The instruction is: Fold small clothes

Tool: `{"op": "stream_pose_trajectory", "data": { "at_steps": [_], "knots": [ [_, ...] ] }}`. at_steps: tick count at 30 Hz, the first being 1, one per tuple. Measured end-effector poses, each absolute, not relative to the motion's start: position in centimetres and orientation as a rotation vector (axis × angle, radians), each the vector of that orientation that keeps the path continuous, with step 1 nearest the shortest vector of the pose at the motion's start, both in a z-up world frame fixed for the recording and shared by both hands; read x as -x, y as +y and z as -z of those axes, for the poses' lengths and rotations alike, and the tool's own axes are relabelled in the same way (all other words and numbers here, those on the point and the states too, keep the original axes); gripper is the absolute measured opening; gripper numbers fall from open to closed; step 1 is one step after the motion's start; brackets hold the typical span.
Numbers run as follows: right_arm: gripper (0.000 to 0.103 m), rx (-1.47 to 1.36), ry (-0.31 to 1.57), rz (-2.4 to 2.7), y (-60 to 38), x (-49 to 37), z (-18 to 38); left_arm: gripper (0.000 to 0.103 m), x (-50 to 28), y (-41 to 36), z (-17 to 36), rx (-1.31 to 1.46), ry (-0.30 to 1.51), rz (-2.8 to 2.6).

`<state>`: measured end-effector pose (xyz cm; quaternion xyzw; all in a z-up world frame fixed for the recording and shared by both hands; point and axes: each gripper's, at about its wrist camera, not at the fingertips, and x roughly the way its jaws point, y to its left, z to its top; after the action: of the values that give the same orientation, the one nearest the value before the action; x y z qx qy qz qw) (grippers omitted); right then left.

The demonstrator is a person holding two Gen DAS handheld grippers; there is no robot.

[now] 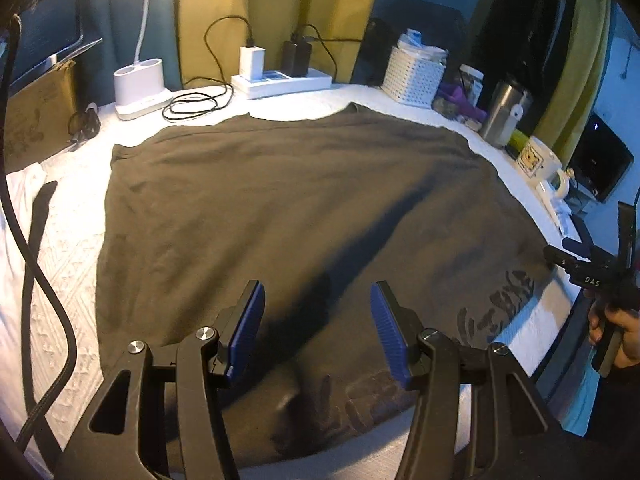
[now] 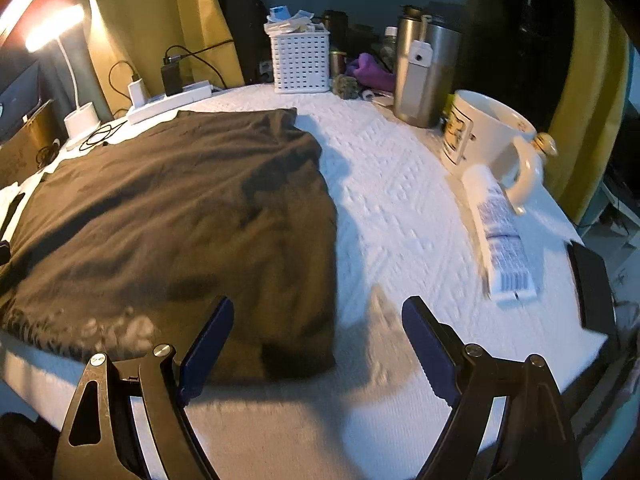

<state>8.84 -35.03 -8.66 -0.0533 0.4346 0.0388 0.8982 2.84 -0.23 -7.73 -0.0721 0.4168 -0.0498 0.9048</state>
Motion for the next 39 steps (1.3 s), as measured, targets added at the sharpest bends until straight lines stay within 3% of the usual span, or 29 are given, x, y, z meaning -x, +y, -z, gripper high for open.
{"op": "stream_pose_trajectory", "data": {
  "at_steps": [14, 39],
  "knots": [
    [0.087, -0.142, 0.946, -0.257, -35.0, -4.9, 9.4, 0.055, -3.0, -3.2, 8.0, 0.106, 0.881, 0.119],
    [0.087, -0.215, 0.884, -0.263, -29.2, -14.2, 10.5, 0.055, -4.9, 7.0, 8.3, 0.224, 0.88, -0.058]
  ]
}}
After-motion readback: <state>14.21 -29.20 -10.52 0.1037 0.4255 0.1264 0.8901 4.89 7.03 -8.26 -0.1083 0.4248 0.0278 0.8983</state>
